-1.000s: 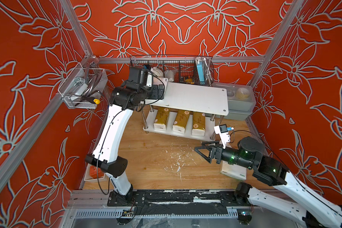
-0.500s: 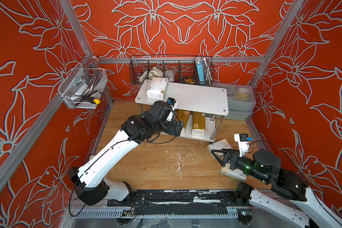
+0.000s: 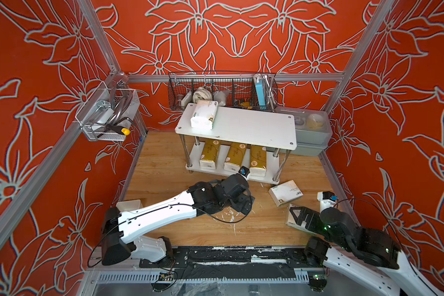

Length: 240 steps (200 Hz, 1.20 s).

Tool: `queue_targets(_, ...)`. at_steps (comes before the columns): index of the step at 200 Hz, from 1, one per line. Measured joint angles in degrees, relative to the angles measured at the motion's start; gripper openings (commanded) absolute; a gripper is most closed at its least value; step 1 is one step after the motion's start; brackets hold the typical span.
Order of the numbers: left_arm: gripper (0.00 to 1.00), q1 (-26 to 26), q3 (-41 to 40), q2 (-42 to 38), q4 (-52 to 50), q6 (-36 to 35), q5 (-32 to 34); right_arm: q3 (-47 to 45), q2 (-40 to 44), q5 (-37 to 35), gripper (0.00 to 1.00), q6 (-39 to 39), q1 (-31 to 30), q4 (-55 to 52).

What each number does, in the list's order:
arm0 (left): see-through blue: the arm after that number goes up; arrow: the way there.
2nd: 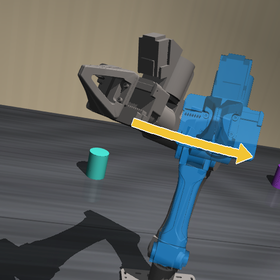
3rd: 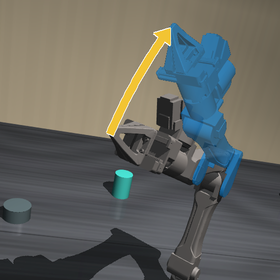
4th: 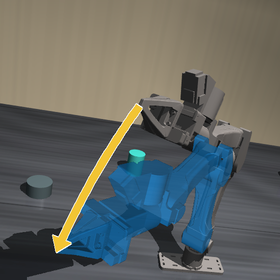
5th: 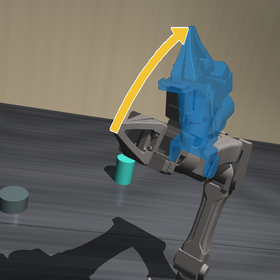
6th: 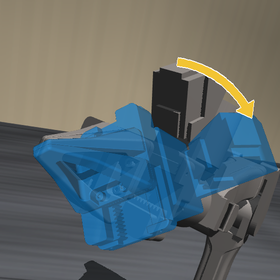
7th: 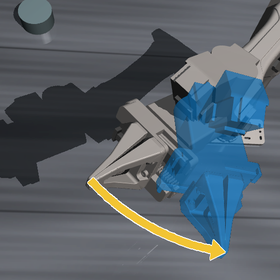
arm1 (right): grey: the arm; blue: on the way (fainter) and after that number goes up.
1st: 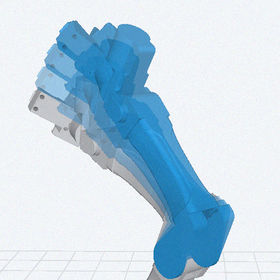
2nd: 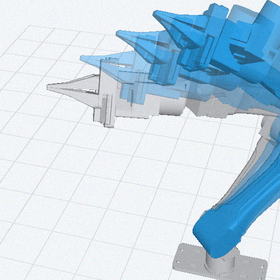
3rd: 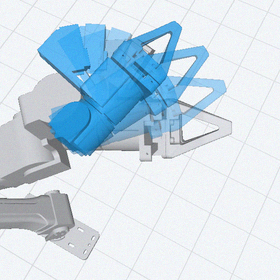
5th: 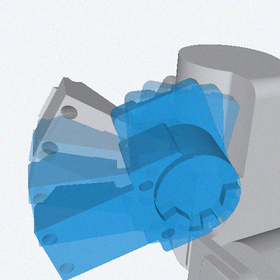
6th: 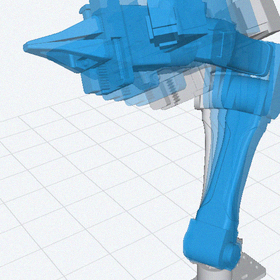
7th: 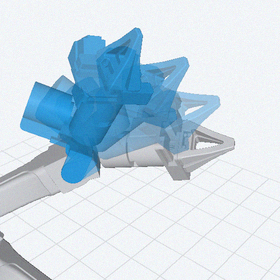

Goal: Place the tissue boxes on the shelf by color
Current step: Pick up the box of tissues from the center of the board.

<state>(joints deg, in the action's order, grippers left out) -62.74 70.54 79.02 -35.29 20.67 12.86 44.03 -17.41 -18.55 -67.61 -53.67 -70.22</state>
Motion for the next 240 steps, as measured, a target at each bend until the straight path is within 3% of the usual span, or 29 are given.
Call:
queue_targets(47, 0.99, -2.6, -0.1, 8.9, 4.9, 0.4, -0.9, -0.6, -3.9, -2.0, 0.99, -3.0, 0.0, -5.3)
queue_targets(116, 0.99, -2.6, -1.8, 7.6, 5.1, 2.3, 1.5, -0.6, -21.3, -2.3, 0.99, 1.7, 1.3, -3.8)
queue_targets(180, 0.99, 0.1, -10.0, -2.3, 4.5, 4.7, 2.4, -0.6, -30.6, 3.4, 0.99, 12.9, 20.2, 3.3)
queue_targets(240, 0.99, 1.6, -14.6, -8.6, 5.8, 6.4, 1.3, -0.6, -36.1, 5.8, 0.99, 15.3, 32.5, 6.6)
